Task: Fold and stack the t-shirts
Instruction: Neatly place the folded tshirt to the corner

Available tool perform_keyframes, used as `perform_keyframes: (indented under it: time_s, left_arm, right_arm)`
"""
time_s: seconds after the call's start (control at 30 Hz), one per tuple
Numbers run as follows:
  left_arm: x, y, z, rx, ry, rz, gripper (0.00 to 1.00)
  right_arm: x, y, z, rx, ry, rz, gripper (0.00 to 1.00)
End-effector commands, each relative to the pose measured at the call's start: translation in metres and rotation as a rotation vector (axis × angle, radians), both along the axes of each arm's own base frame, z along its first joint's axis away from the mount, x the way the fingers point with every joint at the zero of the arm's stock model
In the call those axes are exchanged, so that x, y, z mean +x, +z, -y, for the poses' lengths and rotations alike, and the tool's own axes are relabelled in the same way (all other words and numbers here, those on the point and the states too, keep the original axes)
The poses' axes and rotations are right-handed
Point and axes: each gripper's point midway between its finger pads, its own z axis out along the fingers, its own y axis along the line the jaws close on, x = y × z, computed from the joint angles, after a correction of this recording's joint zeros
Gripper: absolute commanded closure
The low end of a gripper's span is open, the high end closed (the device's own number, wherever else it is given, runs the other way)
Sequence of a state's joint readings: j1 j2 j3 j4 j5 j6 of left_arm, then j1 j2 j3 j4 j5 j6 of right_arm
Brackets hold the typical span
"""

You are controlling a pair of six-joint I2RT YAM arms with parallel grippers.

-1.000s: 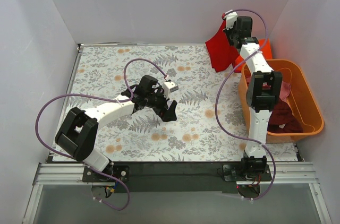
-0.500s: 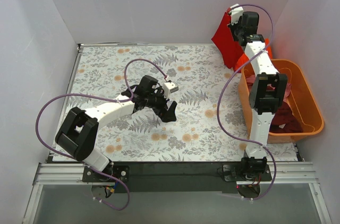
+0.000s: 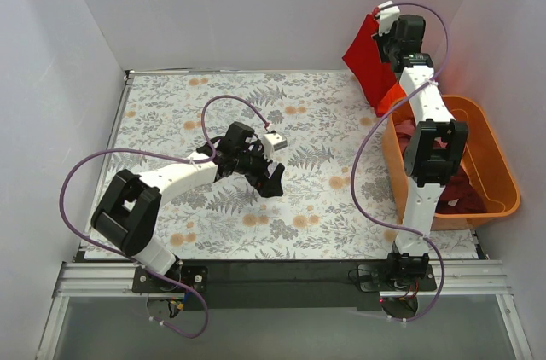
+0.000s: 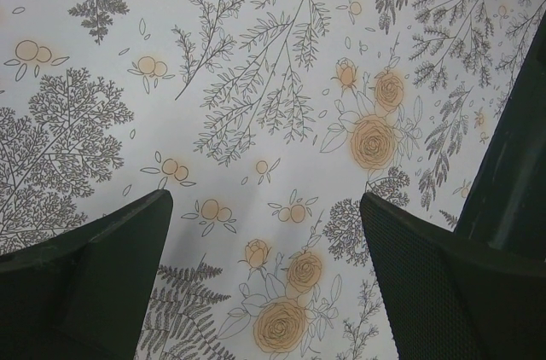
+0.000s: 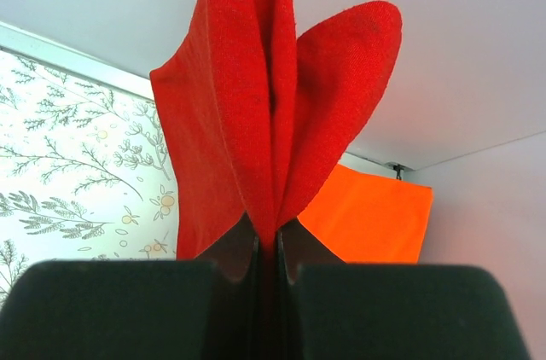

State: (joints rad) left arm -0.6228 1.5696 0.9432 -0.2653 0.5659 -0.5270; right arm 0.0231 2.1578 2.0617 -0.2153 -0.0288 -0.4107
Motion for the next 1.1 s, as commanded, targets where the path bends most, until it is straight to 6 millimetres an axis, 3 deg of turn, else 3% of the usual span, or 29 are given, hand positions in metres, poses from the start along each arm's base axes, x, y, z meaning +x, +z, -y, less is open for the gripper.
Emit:
perform_keyframes:
  time_s: [0.0, 0.23, 0.27, 0.33, 0.5, 1.07]
  left_arm:
    - [0.005, 0.008, 0.003, -0.016, -0.013, 0.021, 0.08]
    - [0.006, 0.007, 0.005, -0.016, -0.013, 0.017, 0.08]
    - [0.007, 0.008, 0.005, -0.016, -0.013, 0.019, 0.08]
    - [0.006, 0.007, 0.005, -0.016, -0.015, 0.018, 0.08]
    - [0.007, 0.007, 0.006, -0.016, -0.014, 0.016, 0.08]
    - [0.010, 0.005, 0.011, -0.020, -0.021, -0.006, 0.08]
  right_arm:
    - [-0.010, 0.068, 0.005, 0.028, -0.005, 0.145, 0.99]
    - [-0.011, 0.057, 0.005, 0.021, -0.007, 0.116, 0.99]
    - [-0.010, 0.052, 0.024, 0.016, -0.036, 0.108, 0.99]
    - [-0.008, 0.046, 0.032, 0.014, -0.053, 0.099, 0.99]
    - [-0.002, 0.027, 0.051, 0.015, -0.088, 0.062, 0.99]
    - [0.015, -0.010, 0.109, -0.086, -0.149, 0.027, 0.99]
